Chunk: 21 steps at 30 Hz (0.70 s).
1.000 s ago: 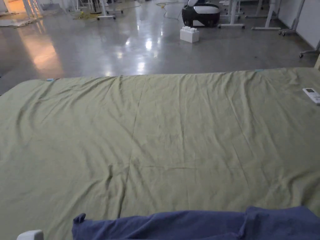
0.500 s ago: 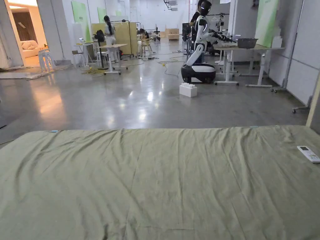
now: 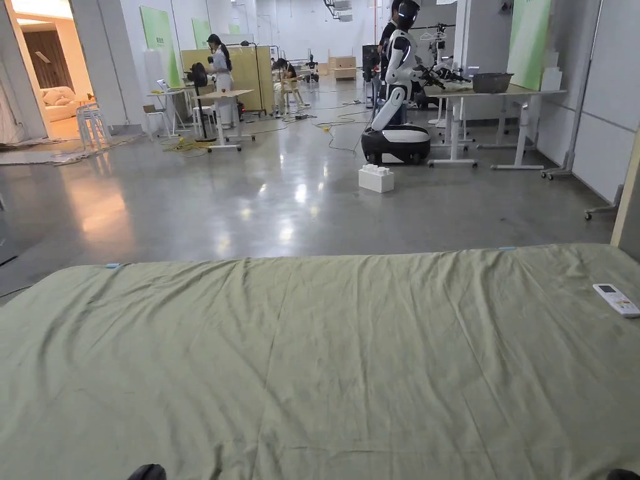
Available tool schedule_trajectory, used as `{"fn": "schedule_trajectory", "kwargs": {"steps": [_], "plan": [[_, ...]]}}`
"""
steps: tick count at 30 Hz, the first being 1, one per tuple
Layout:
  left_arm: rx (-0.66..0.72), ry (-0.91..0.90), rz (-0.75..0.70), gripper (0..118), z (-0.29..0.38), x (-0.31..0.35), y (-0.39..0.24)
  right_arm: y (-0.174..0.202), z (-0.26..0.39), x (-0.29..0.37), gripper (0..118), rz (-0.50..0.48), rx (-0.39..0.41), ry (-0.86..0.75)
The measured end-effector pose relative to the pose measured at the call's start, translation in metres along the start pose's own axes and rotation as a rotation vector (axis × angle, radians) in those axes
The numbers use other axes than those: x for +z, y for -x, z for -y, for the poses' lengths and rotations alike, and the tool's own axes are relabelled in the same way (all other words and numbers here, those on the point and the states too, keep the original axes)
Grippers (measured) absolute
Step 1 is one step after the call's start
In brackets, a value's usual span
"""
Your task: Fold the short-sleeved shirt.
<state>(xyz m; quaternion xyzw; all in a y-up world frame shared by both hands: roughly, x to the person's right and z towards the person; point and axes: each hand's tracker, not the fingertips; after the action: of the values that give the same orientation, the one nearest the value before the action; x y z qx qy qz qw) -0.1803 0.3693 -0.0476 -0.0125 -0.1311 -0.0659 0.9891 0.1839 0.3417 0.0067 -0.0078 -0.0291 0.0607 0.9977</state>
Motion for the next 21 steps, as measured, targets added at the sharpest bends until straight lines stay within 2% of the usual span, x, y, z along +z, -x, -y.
{"fn": "schedule_trajectory", "kwargs": {"steps": [3,13,15,17,18,19,21], "plan": [[-0.005,-0.003,0.010,1,-0.002,0.000,-0.001,-0.001,0.000,-0.001,0,-0.001,-0.037,0.007],[0.068,0.073,0.013,1,0.005,-0.018,0.029,-0.005,0.009,-0.005,0,-0.001,-0.047,0.078],[0.134,0.139,-0.046,1,0.008,-0.031,0.052,-0.006,0.013,-0.004,0,0.007,-0.044,0.088],[0.225,0.183,-0.039,2,0.022,-0.042,0.076,-0.011,0.021,-0.004,0,0.003,-0.112,0.127],[0.319,0.207,-0.005,4,0.036,-0.048,0.089,-0.013,0.026,-0.005,0,0.000,-0.148,0.144],[0.422,0.236,0.017,14,0.051,-0.054,0.100,-0.015,0.029,-0.004,0,-0.005,-0.171,0.157],[0.528,0.325,0.005,61,0.085,-0.073,0.122,-0.019,0.040,-0.005,0,-0.006,-0.226,0.230]]}}
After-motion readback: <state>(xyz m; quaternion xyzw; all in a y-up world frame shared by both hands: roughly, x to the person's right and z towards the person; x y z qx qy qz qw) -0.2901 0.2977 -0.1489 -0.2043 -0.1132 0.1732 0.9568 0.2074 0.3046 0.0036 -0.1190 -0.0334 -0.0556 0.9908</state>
